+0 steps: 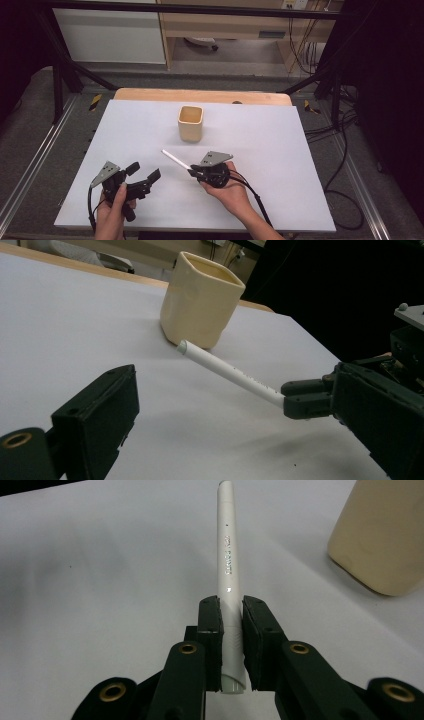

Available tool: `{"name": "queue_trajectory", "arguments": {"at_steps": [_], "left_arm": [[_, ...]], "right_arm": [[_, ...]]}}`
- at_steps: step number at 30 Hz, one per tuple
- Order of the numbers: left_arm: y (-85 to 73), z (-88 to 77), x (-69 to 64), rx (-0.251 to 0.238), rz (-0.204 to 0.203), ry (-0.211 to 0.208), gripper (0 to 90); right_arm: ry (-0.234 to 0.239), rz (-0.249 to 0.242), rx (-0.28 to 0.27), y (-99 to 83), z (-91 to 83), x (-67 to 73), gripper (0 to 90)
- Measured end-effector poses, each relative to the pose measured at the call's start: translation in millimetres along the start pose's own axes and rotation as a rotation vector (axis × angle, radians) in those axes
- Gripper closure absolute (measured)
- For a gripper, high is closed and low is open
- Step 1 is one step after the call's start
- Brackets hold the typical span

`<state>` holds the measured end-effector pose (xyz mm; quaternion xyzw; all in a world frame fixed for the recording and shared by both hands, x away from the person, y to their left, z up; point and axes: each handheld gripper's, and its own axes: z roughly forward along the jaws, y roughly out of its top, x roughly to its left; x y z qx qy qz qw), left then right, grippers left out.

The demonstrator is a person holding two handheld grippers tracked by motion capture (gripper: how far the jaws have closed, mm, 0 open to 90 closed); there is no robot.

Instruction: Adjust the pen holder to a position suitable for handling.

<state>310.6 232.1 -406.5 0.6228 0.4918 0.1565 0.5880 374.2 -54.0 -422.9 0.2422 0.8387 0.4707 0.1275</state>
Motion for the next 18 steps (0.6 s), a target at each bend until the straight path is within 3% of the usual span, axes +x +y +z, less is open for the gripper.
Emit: {"name": "queue_trajectory", "arguments": {"at_steps": [12,18], "left_arm": [[-3.0,5.1,-5.3,0.002,-0.032,-0.045,5.7],[-5.4,8.7,-7.0,0.004,-0.059,-0.080,5.9]], "right_arm": [[0.003,0.008,-0.080,-4.1,-7.9,6.1,78.8],[0.012,-0.012,-0.126,-3.6,-9.0,16.2,78.8]]}}
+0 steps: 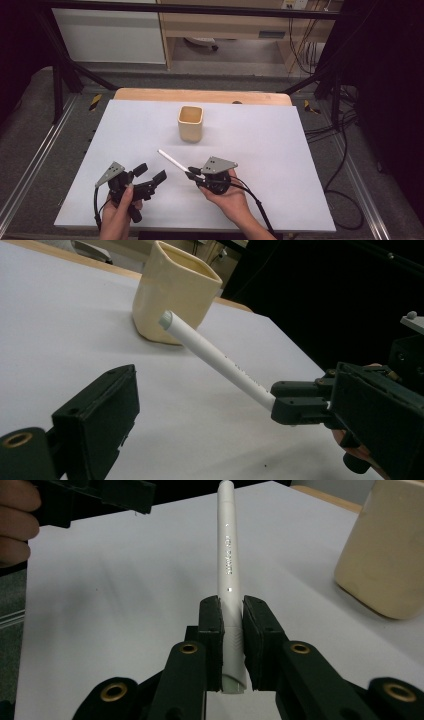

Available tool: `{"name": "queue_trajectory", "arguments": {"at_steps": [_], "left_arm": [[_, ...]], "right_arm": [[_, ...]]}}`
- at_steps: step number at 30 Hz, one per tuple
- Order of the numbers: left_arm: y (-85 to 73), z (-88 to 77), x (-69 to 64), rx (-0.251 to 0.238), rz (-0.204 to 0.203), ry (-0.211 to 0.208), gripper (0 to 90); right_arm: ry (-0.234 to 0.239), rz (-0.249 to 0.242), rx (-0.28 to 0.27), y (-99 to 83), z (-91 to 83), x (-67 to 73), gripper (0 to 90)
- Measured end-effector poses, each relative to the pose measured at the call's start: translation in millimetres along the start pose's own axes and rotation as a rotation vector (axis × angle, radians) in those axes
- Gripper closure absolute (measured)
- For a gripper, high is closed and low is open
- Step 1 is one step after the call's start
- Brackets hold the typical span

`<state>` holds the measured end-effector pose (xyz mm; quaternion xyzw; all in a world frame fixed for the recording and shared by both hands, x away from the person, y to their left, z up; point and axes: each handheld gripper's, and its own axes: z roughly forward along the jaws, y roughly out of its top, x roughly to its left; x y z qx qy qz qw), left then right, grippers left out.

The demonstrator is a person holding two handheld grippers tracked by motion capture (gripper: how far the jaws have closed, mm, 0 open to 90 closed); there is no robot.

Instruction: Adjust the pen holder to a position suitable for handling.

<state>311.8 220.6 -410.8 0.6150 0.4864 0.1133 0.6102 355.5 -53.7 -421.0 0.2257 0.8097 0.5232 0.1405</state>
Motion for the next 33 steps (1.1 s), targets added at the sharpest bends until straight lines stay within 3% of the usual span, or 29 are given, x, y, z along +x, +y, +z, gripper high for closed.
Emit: {"name": "queue_trajectory", "arguments": {"at_steps": [5,21,33], "left_arm": [[-0.7,1.6,-1.0,-0.002,-0.006,-0.013,6.6],[-2.8,3.5,4.7,-0.014,-0.092,-0.031,13.8],[-2.8,2.6,6.4,-0.015,-0.093,-0.029,25.4]], "right_arm": [[0.010,-0.008,-0.012,0.3,2.1,7.6,78.8],[0.053,-0.019,-0.059,5.5,3.7,30.2,78.8],[0.083,0.006,-0.078,6.6,4.8,37.2,78.8]]}}
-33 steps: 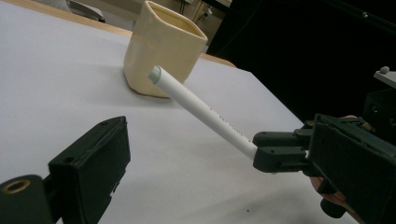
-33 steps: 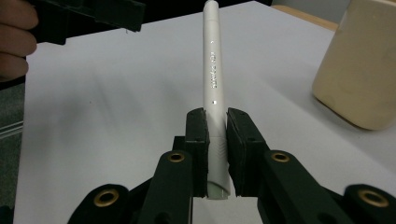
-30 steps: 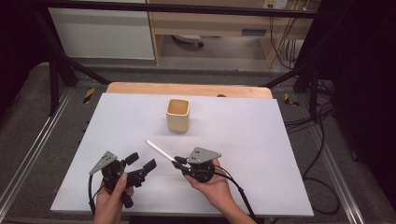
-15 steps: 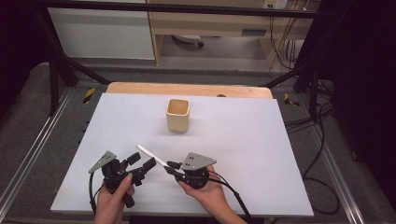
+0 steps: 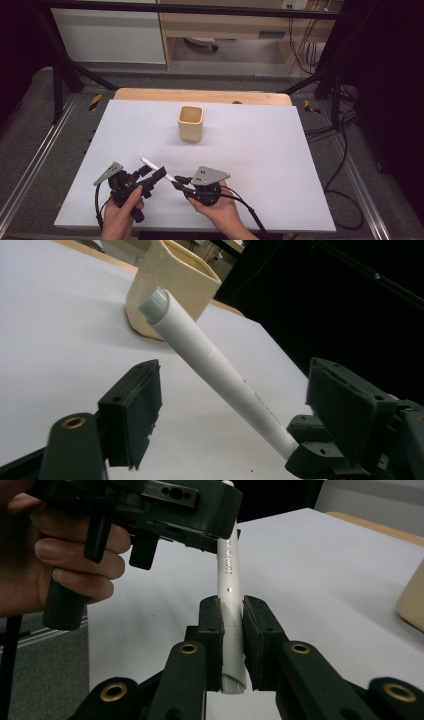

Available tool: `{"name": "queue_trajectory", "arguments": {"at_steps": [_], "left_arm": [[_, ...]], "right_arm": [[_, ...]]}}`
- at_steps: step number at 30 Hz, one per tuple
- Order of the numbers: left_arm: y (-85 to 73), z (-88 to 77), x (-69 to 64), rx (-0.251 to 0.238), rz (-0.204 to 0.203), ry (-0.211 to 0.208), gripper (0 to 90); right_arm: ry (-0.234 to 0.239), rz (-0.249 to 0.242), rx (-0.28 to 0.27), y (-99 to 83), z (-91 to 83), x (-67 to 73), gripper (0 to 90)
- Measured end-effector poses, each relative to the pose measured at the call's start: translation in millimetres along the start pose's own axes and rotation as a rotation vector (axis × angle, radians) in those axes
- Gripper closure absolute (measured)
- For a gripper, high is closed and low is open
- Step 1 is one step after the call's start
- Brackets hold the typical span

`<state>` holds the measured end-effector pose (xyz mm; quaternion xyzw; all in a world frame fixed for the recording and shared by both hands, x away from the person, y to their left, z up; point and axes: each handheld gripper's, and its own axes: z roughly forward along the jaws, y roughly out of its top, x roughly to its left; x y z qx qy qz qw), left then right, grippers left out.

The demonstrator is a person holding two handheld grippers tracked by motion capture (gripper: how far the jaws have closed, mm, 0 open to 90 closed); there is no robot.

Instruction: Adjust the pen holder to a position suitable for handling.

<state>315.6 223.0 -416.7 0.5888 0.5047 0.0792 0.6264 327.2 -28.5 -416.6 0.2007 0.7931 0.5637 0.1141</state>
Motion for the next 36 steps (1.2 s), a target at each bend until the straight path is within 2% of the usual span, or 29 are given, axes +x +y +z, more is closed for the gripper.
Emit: {"name": "queue_trajectory", "arguments": {"at_steps": [19,30,36], "left_arm": [[-0.3,-1.6,2.0,-0.015,-0.020,-0.021,47.2],[-0.6,-3.7,5.6,-0.034,-0.060,-0.021,56.6],[-1.0,-6.2,9.1,-0.051,-0.093,-0.024,66.9]], "right_arm": [[0.012,0.011,0.001,-1.5,1.6,2.4,78.7],[0.018,0.022,0.006,-3.8,3.6,2.6,78.7],[0.022,0.021,0.018,-6.5,5.8,3.3,78.8]]}}
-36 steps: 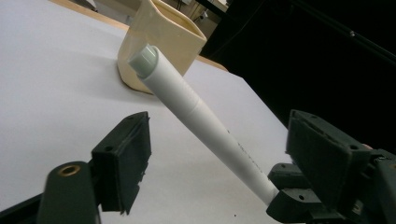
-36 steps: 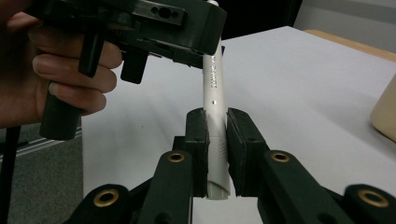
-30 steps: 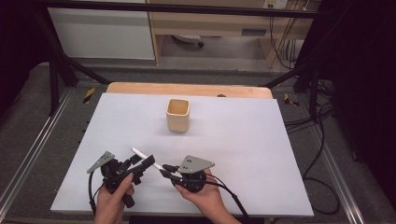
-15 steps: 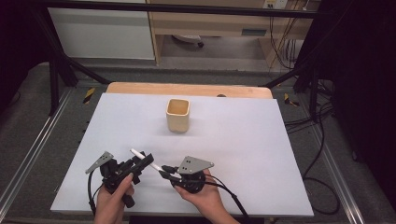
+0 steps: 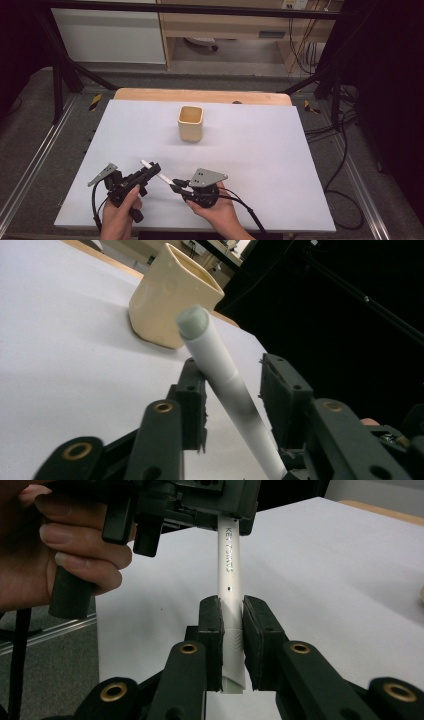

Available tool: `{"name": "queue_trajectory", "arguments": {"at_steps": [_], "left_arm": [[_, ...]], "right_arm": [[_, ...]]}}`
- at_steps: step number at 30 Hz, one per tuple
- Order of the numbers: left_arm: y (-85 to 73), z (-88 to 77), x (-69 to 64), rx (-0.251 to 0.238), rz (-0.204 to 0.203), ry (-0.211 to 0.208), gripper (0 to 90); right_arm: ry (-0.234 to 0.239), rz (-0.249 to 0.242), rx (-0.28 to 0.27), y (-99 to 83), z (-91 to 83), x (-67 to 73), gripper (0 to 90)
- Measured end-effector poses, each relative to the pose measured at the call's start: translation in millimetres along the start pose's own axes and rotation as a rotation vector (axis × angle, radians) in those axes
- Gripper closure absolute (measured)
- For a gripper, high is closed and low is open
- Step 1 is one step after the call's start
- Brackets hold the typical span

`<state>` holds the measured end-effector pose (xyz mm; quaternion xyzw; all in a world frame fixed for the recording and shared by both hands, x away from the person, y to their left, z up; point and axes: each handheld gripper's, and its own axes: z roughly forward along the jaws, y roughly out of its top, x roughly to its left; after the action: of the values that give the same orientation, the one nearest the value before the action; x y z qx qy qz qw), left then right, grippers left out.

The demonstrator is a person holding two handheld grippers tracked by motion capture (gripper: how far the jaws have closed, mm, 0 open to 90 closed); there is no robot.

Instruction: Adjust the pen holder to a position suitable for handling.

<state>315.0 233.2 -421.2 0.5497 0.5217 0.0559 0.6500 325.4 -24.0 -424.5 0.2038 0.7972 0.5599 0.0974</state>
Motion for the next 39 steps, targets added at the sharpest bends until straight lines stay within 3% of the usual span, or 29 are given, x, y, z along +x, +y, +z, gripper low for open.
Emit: {"name": "queue_trajectory", "arguments": {"at_steps": [4,11,19,25,29,33,36,39], "left_arm": [[-0.6,-0.5,1.7,-0.009,-0.029,-0.031,72.5],[-1.4,1.2,-2.2,-0.003,-0.024,-0.071,77.9],[-2.0,2.7,-6.0,-0.002,0.001,-0.074,78.5],[-1.4,1.7,-8.1,-0.004,0.038,-0.050,78.5],[-0.2,-0.4,-8.5,-0.007,0.062,-0.031,78.5],[0.7,-1.9,-9.9,-0.016,0.079,-0.017,78.5],[1.4,-3.5,-10.0,-0.014,0.096,-0.008,78.5],[2.3,-4.2,-10.4,-0.021,0.103,0.001,78.5]], "right_arm": [[0.004,-0.001,0.010,-1.3,1.9,0.2,78.7],[0.008,0.006,0.032,-5.5,6.9,0.4,78.7],[0.011,0.003,0.045,-6.4,7.8,-0.5,78.2],[-0.001,-0.008,0.050,-4.0,3.3,-2.7,71.8],[-0.021,-0.001,0.075,-3.3,0.4,-7.2,59.1],[-0.048,0.025,0.128,-1.8,-3.1,-16.0,37.7],[-0.120,0.039,0.196,-1.7,-8.1,-24.7,21.1],[-0.179,0.065,0.233,-1.4,-16.4,-35.1,11.6]]}}
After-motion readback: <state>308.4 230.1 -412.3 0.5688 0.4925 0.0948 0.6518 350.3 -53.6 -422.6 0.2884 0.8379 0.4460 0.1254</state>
